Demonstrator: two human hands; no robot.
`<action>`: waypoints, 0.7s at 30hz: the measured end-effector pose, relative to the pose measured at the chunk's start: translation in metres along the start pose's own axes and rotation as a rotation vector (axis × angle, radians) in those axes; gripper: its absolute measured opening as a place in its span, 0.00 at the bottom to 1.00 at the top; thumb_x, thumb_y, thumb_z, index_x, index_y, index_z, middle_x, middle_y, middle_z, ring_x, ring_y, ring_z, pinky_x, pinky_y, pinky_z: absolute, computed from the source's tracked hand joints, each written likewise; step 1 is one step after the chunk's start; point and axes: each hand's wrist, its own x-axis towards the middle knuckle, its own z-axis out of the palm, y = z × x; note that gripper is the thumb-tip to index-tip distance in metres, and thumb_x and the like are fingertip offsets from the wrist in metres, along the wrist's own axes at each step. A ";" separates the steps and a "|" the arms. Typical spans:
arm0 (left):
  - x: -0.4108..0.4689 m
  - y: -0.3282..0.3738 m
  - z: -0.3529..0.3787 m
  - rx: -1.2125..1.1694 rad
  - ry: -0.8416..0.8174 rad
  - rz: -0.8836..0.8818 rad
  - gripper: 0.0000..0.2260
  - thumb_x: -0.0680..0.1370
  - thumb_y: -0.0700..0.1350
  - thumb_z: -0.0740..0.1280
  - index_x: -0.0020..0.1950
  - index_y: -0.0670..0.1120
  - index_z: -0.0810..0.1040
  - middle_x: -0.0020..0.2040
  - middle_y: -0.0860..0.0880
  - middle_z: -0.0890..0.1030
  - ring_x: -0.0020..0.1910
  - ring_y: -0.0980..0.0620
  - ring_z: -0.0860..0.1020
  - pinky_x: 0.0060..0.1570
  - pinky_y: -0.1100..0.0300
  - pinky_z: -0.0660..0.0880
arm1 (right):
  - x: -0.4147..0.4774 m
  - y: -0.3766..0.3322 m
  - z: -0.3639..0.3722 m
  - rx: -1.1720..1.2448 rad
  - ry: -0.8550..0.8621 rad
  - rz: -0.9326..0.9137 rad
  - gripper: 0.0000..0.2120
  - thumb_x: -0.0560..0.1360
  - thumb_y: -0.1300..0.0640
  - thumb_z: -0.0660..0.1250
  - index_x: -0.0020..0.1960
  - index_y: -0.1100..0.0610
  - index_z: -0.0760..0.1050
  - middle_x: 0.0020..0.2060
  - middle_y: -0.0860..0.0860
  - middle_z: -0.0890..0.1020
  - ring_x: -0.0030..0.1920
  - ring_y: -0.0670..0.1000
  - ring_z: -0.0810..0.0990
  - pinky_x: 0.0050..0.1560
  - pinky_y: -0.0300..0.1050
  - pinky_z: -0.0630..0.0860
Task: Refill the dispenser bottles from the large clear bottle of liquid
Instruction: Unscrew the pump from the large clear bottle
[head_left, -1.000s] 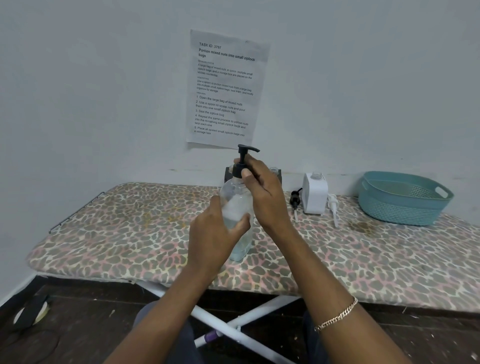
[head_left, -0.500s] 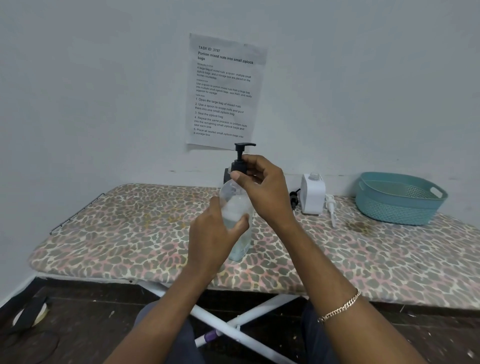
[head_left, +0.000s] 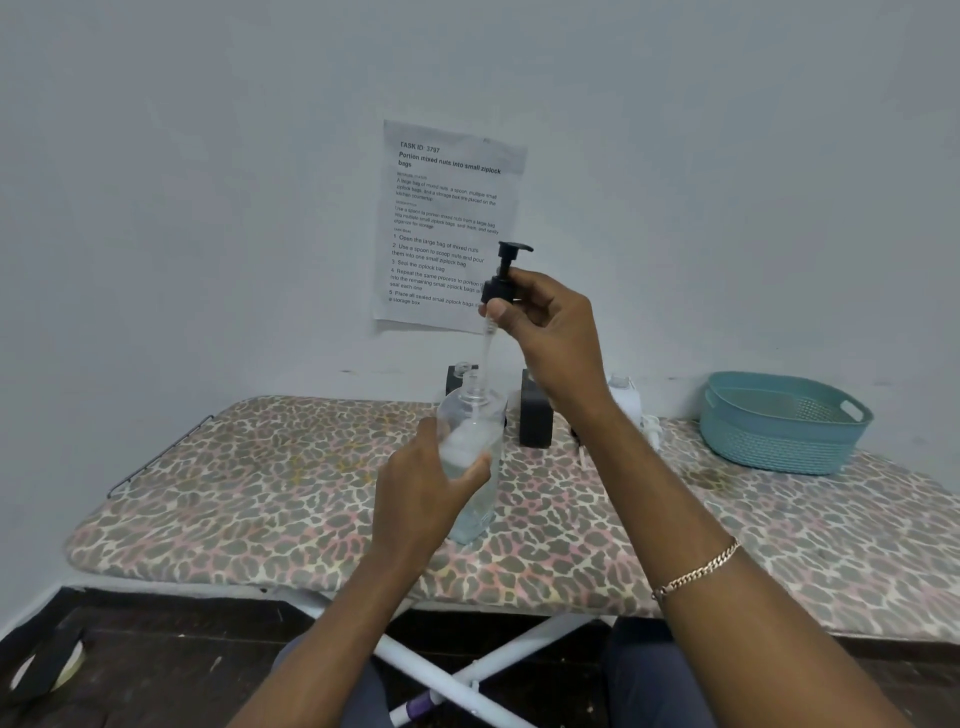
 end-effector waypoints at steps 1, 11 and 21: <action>0.001 0.000 -0.001 0.001 -0.004 -0.004 0.24 0.76 0.61 0.73 0.60 0.45 0.76 0.43 0.47 0.82 0.39 0.46 0.80 0.39 0.49 0.78 | 0.004 -0.005 -0.001 0.006 0.003 -0.007 0.20 0.78 0.62 0.75 0.69 0.60 0.79 0.57 0.55 0.87 0.58 0.56 0.87 0.65 0.58 0.81; 0.000 0.002 -0.007 -0.011 -0.050 -0.059 0.33 0.73 0.67 0.73 0.68 0.46 0.75 0.52 0.48 0.84 0.50 0.48 0.82 0.47 0.52 0.79 | 0.031 -0.073 -0.009 0.016 0.004 -0.156 0.21 0.78 0.65 0.74 0.70 0.64 0.78 0.58 0.56 0.87 0.58 0.55 0.87 0.62 0.50 0.82; 0.010 0.016 -0.031 -0.212 0.040 -0.087 0.46 0.69 0.70 0.76 0.79 0.47 0.68 0.73 0.46 0.78 0.70 0.47 0.77 0.67 0.50 0.77 | 0.036 -0.117 -0.011 0.048 -0.009 -0.236 0.18 0.79 0.66 0.73 0.68 0.62 0.79 0.56 0.53 0.87 0.57 0.53 0.87 0.63 0.50 0.82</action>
